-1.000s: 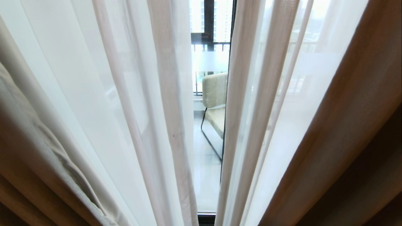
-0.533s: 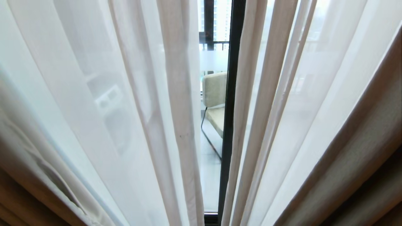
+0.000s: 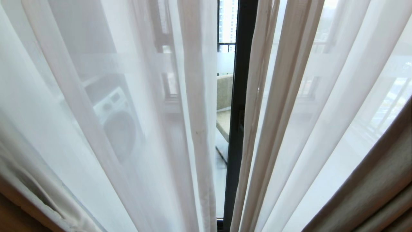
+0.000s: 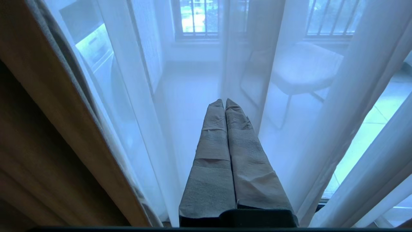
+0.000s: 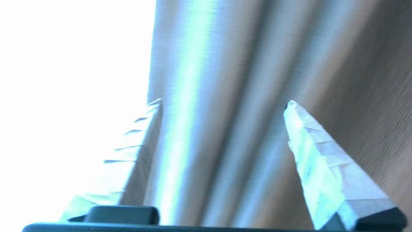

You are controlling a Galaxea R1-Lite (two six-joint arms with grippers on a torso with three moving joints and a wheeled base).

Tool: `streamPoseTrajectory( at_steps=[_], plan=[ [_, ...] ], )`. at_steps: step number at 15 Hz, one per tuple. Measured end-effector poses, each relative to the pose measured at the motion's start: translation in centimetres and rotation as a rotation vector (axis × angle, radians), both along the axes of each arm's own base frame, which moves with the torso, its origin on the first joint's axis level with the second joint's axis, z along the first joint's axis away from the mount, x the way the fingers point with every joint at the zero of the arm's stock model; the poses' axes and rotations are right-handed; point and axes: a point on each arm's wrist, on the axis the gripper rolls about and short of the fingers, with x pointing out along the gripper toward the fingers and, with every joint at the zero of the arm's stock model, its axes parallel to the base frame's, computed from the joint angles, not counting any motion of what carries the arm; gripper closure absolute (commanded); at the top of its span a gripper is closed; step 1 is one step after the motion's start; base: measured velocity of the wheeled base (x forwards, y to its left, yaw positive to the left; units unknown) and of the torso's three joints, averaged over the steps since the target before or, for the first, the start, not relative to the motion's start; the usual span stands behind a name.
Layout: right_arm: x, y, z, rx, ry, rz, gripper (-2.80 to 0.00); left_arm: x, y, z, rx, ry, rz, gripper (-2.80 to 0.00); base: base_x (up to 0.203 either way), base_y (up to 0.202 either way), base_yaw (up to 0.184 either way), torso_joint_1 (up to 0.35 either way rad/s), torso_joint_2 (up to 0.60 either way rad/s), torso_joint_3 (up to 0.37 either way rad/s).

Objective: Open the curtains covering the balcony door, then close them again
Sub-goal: Pull the outer curtains open on both sides

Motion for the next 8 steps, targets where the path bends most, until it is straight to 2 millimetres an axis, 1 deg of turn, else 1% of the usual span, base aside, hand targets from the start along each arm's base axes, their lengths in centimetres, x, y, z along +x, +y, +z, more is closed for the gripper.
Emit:
streamPoseTrajectory(
  at_steps=[2, 5, 8],
  plan=[
    [-0.9, 0.9, -0.6, -0.009, -0.004, -0.014, -2.80, 0.0, 0.0, 0.0, 0.000, 0.000, 0.000, 0.00, 0.000, 0.000, 0.000, 0.000, 0.00, 0.000],
    [-2.5, 2.7, -1.7, -0.025, -0.018, -0.021, -2.80, 0.0, 0.0, 0.0, 0.000, 0.000, -0.001, 0.00, 0.000, 0.000, 0.000, 0.000, 0.00, 0.000],
    [-4.1, 4.8, -3.9, -0.023, -0.020, -0.012, -2.80, 0.0, 0.0, 0.0, 0.000, 0.000, -0.001, 0.00, 0.000, 0.000, 0.000, 0.000, 0.00, 0.000]
  ],
)
